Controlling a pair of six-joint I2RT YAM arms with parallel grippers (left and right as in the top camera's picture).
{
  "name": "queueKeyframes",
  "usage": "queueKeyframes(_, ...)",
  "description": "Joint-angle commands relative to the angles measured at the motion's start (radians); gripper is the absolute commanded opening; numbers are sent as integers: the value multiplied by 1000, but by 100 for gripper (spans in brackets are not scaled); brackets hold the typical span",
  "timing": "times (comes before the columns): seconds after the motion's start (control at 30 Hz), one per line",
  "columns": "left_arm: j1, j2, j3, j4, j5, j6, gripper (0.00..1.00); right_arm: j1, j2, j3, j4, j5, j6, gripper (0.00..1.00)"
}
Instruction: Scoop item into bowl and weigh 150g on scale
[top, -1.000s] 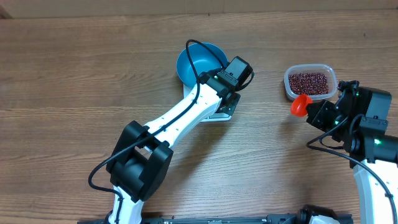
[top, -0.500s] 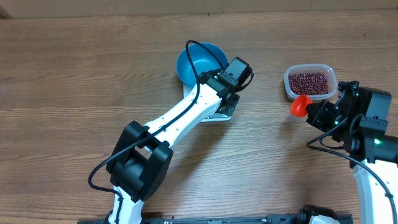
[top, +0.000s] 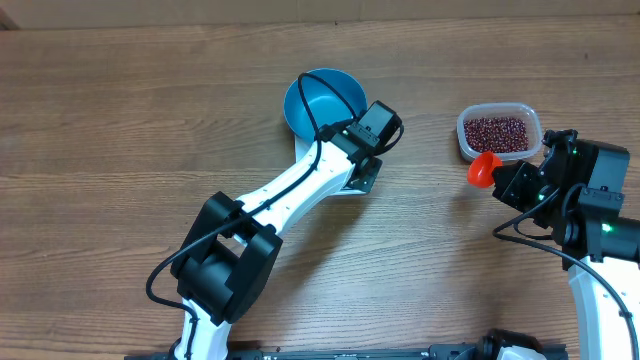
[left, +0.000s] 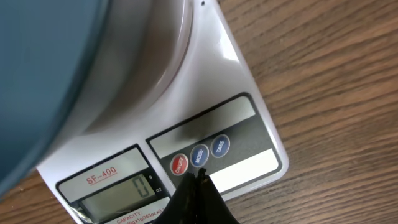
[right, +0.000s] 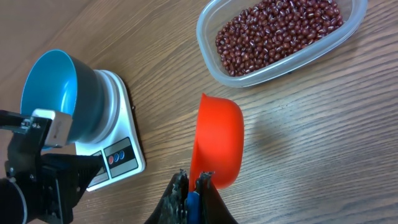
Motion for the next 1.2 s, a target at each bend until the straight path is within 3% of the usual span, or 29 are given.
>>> queueKeyframes(0.0,-6,6,-18,8,-21,-11,5,-3,-2,34,8,3,-8,4)
queueKeyframes(1.17,-6,6,-95,88,-90,-37,4,-3,-2,34,7,4,-8,4)
